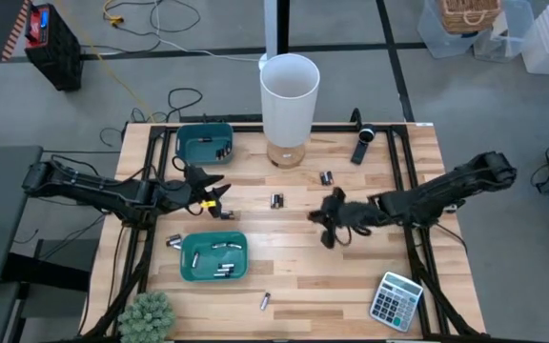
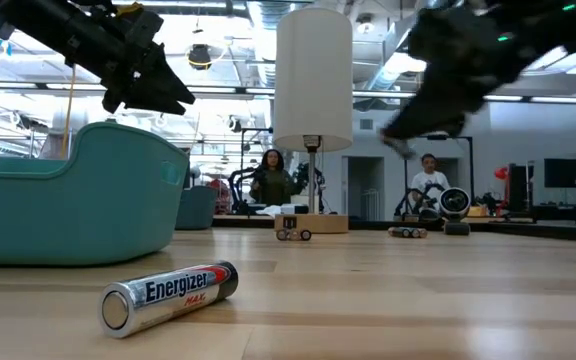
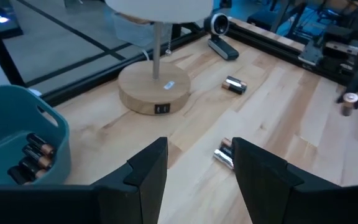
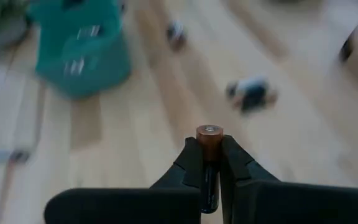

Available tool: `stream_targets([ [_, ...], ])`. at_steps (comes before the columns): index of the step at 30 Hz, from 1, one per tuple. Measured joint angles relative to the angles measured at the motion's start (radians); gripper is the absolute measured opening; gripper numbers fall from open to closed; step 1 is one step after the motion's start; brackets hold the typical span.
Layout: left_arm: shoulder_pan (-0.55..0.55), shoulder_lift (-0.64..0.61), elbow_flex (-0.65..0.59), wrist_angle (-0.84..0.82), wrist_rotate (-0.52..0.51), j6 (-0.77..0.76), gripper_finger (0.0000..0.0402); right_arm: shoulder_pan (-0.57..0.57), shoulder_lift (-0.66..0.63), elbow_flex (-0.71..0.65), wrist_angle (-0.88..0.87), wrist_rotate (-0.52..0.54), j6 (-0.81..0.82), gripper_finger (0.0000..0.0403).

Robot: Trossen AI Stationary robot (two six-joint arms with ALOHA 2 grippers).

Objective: Sort batteries
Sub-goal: Put the black battery into the blue bin

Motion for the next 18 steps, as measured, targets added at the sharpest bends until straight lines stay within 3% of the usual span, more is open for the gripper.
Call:
stream_targets([
  [9,0.048,0.000,0.000,0.062,-0.058,0.003,0.0173,-0.219,0.180,0.074,0.373,-0.048,-0.173,0.0020],
  [18,0.048,0.000,0.000,0.068,-0.152,0.002,0.0173,-0.342,0.517,0.458,0.390,-0.234,-0.408,0.0020],
])
